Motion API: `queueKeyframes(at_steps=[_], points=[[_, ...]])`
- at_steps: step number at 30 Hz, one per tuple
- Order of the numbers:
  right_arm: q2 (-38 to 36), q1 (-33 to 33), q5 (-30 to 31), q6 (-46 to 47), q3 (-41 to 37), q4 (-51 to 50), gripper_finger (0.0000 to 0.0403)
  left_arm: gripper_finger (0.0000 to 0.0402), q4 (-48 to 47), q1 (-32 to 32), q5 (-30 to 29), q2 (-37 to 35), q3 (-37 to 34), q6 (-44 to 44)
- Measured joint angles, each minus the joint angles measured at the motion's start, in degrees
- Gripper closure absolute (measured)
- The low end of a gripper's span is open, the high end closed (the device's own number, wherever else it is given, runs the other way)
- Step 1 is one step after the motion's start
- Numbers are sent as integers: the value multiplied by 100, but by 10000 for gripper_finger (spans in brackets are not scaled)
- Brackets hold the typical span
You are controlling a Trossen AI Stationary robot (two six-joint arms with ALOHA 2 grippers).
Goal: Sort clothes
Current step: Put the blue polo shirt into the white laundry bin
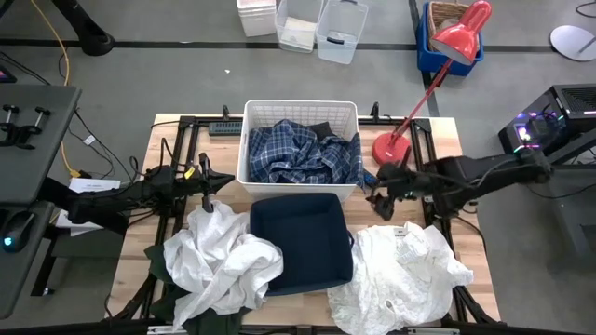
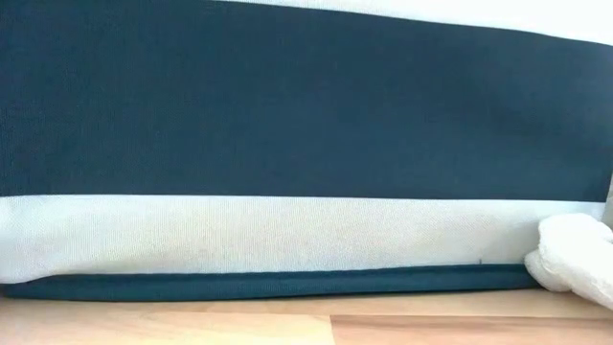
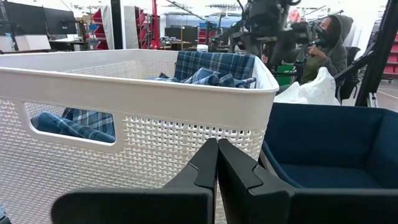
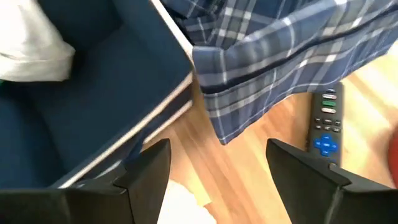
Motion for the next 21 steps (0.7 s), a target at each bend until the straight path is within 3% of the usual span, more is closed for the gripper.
queueKeyframes(at_steps=[7,12,21], points=[[673,774,1266,645,80,4,142,401,-1,-1,0,0,-1,0],[1194,934,1914,1075,80,-166,142,401,0,-1,-2,0,0,0],[1470,898,2399,1336,81,-385,143,401,-1,0,0,0,-2,0]])
